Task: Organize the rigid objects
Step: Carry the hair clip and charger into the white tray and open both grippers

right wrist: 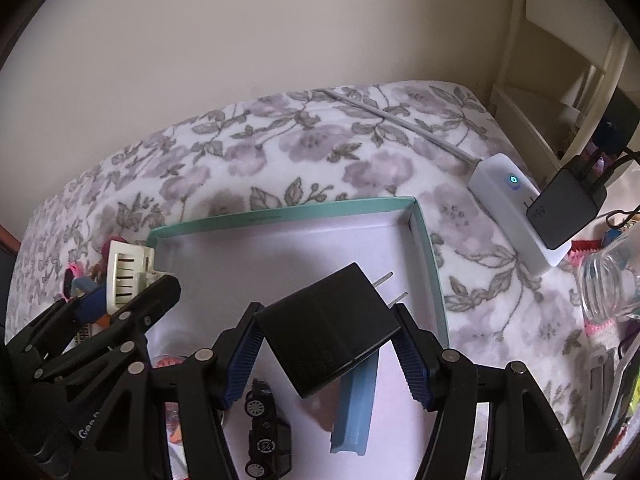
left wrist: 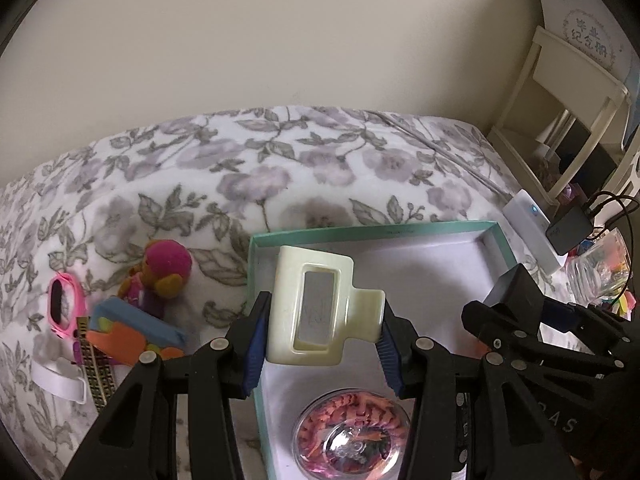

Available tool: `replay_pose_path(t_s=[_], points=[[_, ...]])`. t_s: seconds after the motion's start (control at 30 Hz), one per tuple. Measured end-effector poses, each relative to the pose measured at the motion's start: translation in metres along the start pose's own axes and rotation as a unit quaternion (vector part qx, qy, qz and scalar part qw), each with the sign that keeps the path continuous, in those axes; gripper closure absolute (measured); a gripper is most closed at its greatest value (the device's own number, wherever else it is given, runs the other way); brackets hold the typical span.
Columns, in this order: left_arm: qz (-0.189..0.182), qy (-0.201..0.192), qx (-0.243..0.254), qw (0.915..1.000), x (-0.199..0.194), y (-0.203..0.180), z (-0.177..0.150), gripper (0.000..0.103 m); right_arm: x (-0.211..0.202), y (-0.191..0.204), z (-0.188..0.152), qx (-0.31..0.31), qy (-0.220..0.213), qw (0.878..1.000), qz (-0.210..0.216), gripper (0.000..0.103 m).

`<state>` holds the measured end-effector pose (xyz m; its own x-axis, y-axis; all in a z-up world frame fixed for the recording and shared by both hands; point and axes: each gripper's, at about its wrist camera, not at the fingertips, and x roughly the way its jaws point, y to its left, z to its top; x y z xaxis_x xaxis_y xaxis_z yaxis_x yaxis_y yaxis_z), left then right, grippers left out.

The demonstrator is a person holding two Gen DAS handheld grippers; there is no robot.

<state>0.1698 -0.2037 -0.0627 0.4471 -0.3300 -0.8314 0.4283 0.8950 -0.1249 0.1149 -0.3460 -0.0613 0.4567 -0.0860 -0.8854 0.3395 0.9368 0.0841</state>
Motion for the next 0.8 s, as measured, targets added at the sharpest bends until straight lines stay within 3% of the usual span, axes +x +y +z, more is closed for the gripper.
replay_pose_path(t_s=[0.8], points=[[0.017,0.025,0.024,0.9993,0.017,-0.007,-0.011,0.052,0.002,0.000,0.000,-0.010,0.015,1.000,-0.020,0.036]])
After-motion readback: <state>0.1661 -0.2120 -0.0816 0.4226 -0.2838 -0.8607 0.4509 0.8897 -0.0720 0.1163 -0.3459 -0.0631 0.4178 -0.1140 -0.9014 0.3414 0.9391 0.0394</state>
